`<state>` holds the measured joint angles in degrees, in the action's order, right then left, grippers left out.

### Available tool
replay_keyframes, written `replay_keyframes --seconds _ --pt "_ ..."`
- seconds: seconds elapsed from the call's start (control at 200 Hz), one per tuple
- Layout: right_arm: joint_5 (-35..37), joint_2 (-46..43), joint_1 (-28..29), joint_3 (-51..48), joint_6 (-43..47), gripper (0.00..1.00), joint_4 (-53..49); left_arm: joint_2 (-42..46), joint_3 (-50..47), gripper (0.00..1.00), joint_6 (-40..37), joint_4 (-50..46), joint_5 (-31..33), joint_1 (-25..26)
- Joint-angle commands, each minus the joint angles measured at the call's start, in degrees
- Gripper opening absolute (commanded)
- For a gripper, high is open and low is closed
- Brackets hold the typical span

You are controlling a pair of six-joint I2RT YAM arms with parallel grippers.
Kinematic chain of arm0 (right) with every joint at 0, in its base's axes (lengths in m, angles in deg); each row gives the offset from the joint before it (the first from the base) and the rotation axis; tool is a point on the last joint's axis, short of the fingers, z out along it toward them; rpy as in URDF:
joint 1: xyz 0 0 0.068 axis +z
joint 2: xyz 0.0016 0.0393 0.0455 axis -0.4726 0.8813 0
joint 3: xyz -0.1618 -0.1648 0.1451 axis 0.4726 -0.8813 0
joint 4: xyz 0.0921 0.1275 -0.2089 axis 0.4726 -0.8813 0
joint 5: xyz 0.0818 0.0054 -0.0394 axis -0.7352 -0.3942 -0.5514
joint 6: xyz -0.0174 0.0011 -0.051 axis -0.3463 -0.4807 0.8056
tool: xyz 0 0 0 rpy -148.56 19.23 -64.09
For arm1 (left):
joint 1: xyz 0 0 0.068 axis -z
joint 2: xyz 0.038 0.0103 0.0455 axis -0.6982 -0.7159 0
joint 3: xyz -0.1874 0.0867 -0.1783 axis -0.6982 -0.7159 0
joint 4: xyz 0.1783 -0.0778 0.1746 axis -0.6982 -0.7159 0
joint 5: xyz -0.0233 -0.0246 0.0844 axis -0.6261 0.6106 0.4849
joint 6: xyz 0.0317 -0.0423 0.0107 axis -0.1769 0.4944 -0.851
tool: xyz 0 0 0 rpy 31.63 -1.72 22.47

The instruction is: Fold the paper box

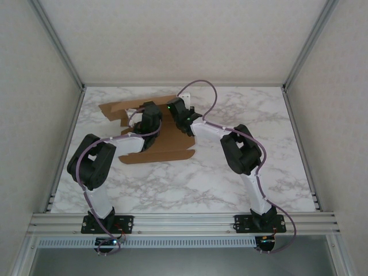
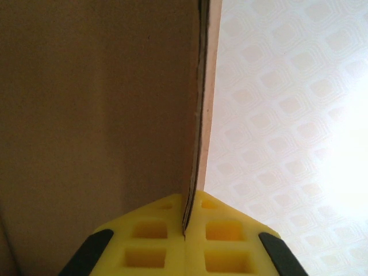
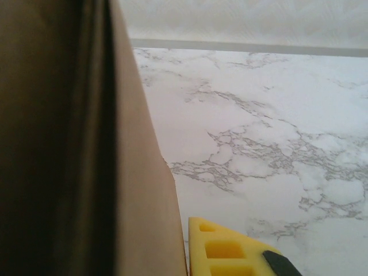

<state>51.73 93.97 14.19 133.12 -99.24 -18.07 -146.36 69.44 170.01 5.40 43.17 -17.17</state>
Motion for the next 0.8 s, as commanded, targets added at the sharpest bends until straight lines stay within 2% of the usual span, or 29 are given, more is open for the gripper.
replay_keyframes --seconds 0.0,0.17,0.31,0.426,0.511,0.571,0.726,0.796 --pt "11.2 3.4 -0.5 2.5 3.2 0.00 -9.5 -1.2 -1.8 0.01 0.8 -11.5 -5.1 2.7" --pt "13.3 5.0 -0.4 6.1 -0.8 0.00 -16.0 -1.3 -1.9 0.01 1.0 -11.9 -5.0 2.9" --pt "10.6 4.0 -0.6 4.4 -0.7 0.00 -14.3 -1.7 -2.4 0.01 1.4 -12.6 -4.9 2.5" --pt "6.6 -0.1 -1.1 -3.6 1.9 0.23 -4.6 -2.1 -3.1 0.01 1.8 -12.5 -5.2 2.1" --pt "2.6 -3.3 -1.8 -8.0 3.8 0.29 -0.3 -2.3 -3.1 0.01 1.2 -12.4 -4.9 1.9" --pt "-0.6 -5.5 -2.2 -10.2 6.1 0.38 1.5 -2.7 -2.2 0.01 -0.4 -12.4 -4.7 1.8" --pt "-7.1 -12.0 -2.9 -17.2 10.7 0.70 8.5 -3.4 -1.2 0.01 -0.6 -13.7 -4.1 1.6" --pt "-11.2 -14.6 -3.1 -19.9 12.5 0.75 10.4 -3.5 -1.2 0.01 -0.5 -14.0 -3.9 1.5"
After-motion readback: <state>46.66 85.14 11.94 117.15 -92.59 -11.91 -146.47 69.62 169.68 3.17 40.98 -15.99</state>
